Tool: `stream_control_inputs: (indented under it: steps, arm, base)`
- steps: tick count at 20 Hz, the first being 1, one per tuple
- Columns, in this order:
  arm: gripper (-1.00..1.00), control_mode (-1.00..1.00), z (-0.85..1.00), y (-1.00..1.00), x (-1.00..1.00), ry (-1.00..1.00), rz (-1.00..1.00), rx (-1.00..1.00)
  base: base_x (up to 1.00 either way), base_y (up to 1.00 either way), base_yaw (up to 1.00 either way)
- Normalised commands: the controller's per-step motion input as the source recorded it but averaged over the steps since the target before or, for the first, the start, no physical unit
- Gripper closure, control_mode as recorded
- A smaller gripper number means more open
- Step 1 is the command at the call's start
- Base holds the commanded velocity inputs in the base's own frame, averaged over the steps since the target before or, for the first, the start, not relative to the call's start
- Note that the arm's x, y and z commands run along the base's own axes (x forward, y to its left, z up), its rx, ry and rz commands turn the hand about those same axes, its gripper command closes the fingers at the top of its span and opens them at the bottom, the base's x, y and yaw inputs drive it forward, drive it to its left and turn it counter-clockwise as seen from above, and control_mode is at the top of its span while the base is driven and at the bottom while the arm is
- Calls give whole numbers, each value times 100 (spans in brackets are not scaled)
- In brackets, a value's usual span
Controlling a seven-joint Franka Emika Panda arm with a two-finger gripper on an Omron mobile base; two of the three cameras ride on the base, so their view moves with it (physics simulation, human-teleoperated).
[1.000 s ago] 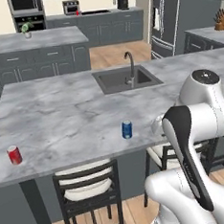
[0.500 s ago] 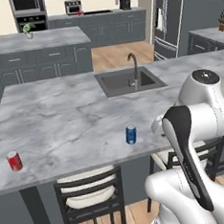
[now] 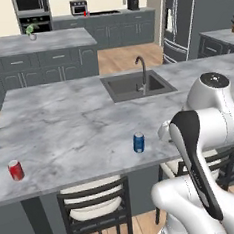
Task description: Four empty soda cans are scattered around the kitchen. Gather all the cans and cluster them next to the stove for recycling.
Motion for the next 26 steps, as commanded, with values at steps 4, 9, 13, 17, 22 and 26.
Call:
stream_control_inputs:
  steps: [4, 9, 13, 17, 22, 26]
  arm:
    - [-100, 100, 0, 0, 0, 0, 0, 0]
    - [-100, -100, -1, 0, 25, 0, 3, 1]
    - [-100, -100, 0, 0, 41, 0, 6, 1]
    - [-100, -100, -1, 0, 29, 0, 4, 2]
    - [-100, -100, -4, 0, 19, 0, 0, 1]
    - [-100, -100, -10, 7, 22, 5, 0, 0]
  base:
    - [44, 0, 3]
    - [17, 0, 1]
    - [0, 0, 0]
    - [0, 0, 0]
    - [0, 0, 0]
    - [0, 0, 0]
